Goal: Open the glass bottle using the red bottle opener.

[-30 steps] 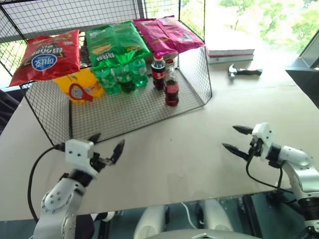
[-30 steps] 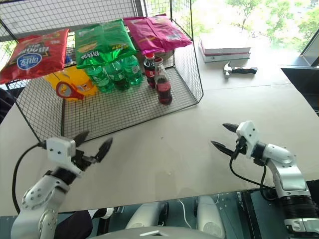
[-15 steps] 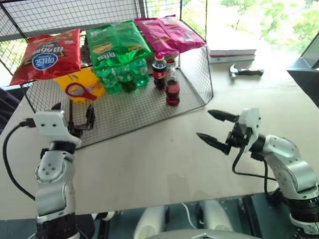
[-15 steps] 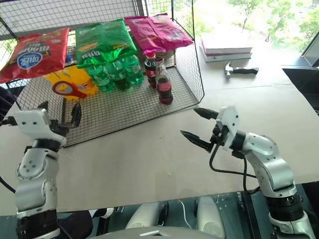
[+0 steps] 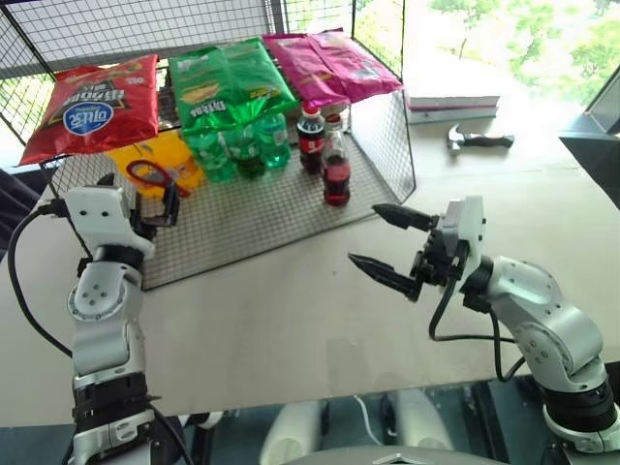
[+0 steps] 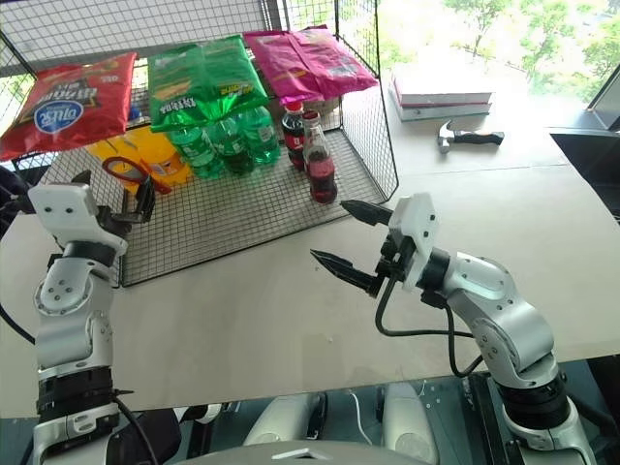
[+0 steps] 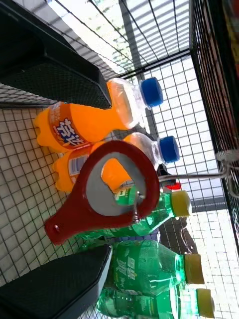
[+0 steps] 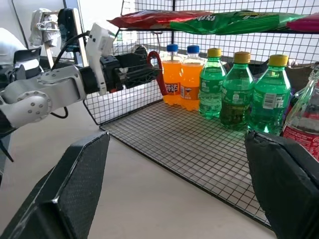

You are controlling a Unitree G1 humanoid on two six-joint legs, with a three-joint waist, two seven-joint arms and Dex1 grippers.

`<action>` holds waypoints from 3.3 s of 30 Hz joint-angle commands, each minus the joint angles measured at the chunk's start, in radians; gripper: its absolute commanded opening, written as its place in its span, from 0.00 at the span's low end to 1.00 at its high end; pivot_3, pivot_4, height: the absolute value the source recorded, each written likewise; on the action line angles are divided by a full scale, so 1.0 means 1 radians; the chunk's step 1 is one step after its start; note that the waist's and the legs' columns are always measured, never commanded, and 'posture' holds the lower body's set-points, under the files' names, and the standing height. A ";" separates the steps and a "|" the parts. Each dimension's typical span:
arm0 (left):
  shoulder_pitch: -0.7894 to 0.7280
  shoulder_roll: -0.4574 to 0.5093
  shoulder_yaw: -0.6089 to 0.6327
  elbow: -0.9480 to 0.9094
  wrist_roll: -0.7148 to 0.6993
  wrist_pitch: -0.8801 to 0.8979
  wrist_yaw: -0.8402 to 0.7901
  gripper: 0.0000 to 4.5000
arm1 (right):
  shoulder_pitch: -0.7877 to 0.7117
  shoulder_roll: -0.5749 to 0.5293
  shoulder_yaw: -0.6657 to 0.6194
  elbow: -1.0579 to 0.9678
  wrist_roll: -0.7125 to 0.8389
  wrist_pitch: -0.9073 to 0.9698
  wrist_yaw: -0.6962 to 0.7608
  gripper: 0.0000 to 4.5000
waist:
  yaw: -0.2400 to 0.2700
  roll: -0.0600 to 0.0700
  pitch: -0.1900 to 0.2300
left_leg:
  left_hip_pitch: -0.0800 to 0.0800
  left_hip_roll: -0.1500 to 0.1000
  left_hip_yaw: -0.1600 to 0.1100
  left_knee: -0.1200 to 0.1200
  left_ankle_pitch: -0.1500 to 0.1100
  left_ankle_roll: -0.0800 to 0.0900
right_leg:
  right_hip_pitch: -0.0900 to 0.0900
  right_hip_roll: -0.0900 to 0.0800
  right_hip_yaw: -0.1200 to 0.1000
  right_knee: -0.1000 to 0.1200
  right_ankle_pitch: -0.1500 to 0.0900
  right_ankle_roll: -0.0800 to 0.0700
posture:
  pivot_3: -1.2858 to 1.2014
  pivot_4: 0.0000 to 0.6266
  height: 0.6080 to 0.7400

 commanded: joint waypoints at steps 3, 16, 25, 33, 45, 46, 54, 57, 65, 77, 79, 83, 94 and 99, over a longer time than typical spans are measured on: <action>-0.036 0.023 0.000 0.035 0.009 -0.050 -0.012 1.00 | -0.002 0.005 -0.003 -0.024 -0.006 -0.031 -0.003 0.97 | -0.002 0.000 0.000 | 0.000 0.000 0.000 0.000 0.000 0.000 | 0.000 0.000 0.000 0.000 0.000 0.000 | 0.52 0.24 1.00; -0.104 0.029 -0.015 0.156 0.029 -0.123 -0.022 1.00 | 0.007 0.008 0.002 -0.031 -0.017 -0.036 -0.014 0.97 | -0.005 0.000 0.000 | 0.000 0.000 -0.001 0.000 0.000 0.000 | 0.000 0.000 0.000 0.000 0.000 0.000 | 0.52 0.24 1.00; -0.126 0.041 -0.029 0.199 0.038 -0.158 -0.024 1.00 | 0.009 0.014 0.006 -0.029 -0.023 -0.042 -0.017 0.97 | -0.006 0.000 0.000 | -0.001 0.000 -0.001 0.000 0.000 0.000 | 0.000 0.000 0.000 0.000 0.000 0.000 | 0.52 0.24 1.00; -0.133 0.042 -0.036 0.213 0.033 -0.173 -0.034 1.00 | 0.009 0.019 0.007 -0.026 -0.027 -0.044 -0.017 0.97 | -0.007 0.000 0.000 | -0.001 0.000 -0.001 0.000 0.000 0.000 | 0.000 0.000 -0.001 0.000 0.000 0.000 | 0.52 0.24 1.00; -0.135 0.042 -0.038 0.223 0.033 -0.179 -0.035 0.76 | 0.004 0.028 0.012 -0.016 -0.044 -0.047 -0.014 0.98 | -0.007 0.000 0.000 | -0.001 0.000 -0.001 0.000 0.000 0.000 | -0.001 0.000 -0.001 0.000 0.000 0.000 | 0.52 0.24 1.00; -0.134 0.042 -0.038 0.223 0.034 -0.179 -0.034 0.76 | 0.004 0.028 0.011 -0.016 -0.045 -0.048 -0.014 0.98 | -0.007 0.000 0.000 | -0.001 0.000 -0.001 0.000 0.000 0.000 | -0.001 0.000 -0.001 0.000 0.000 0.000 | 0.52 0.24 1.00; -0.126 0.041 -0.035 0.207 0.029 -0.180 -0.036 0.76 | 0.000 0.035 0.019 -0.004 -0.056 -0.055 -0.011 0.98 | -0.007 0.000 0.000 | -0.001 0.000 -0.001 0.000 0.000 0.000 | -0.001 0.000 -0.001 0.000 0.000 0.000 | 0.52 0.24 1.00; -0.124 0.041 -0.032 0.203 0.024 -0.183 -0.039 0.64 | 0.001 0.034 0.020 0.002 -0.059 -0.062 -0.008 0.98 | -0.007 0.000 0.000 | -0.001 0.000 -0.001 0.000 0.000 0.000 | -0.001 0.000 -0.001 0.000 0.000 0.000 | 0.52 0.24 1.00; -0.121 0.044 -0.034 0.198 0.035 -0.178 -0.029 0.59 | -0.002 0.035 0.023 0.019 -0.067 -0.077 0.000 0.98 | -0.007 0.000 0.000 | -0.001 0.000 -0.001 0.000 0.000 0.000 | -0.001 0.000 -0.001 0.000 0.000 0.000 | 0.52 0.24 1.00; -0.100 0.032 -0.041 0.152 0.008 -0.164 -0.050 0.28 | 0.008 0.043 0.033 0.032 -0.082 -0.099 -0.001 0.98 | -0.007 0.000 0.000 | -0.001 0.000 -0.001 0.000 0.000 0.000 | -0.001 0.000 -0.001 0.000 0.000 0.000 | 0.52 0.24 1.00; -0.097 0.032 -0.040 0.145 0.008 -0.160 -0.048 0.09 | 0.007 0.043 0.034 0.034 -0.084 -0.101 -0.001 0.98 | -0.008 0.000 0.000 | -0.001 0.000 -0.001 0.000 0.000 0.000 | -0.001 0.000 -0.001 0.000 0.000 0.000 | 0.52 0.24 1.00; -0.082 0.027 -0.029 0.108 0.002 -0.130 -0.028 0.01 | 0.012 0.042 0.034 0.034 -0.085 -0.105 0.000 0.98 | -0.008 0.000 0.000 | -0.001 0.000 -0.001 0.000 0.000 0.000 | -0.001 0.000 0.000 0.000 0.000 0.000 | 0.52 0.24 1.00; -0.040 -0.078 0.039 -0.087 -0.270 0.061 -0.021 0.01 | 0.000 0.045 0.036 0.048 -0.090 -0.112 0.004 0.98 | -0.007 0.000 0.000 | -0.001 0.000 -0.001 0.000 0.000 0.000 | -0.001 -0.001 -0.001 0.000 0.000 0.000 | 0.52 0.24 1.00; -0.050 -0.158 0.095 -0.190 -0.656 0.244 -0.044 0.01 | 0.003 0.038 0.034 0.049 -0.091 -0.110 0.008 0.98 | -0.008 -0.001 0.000 | -0.001 0.000 -0.001 0.000 0.000 0.000 | -0.001 -0.001 -0.001 0.000 0.000 0.000 | 0.52 0.24 1.00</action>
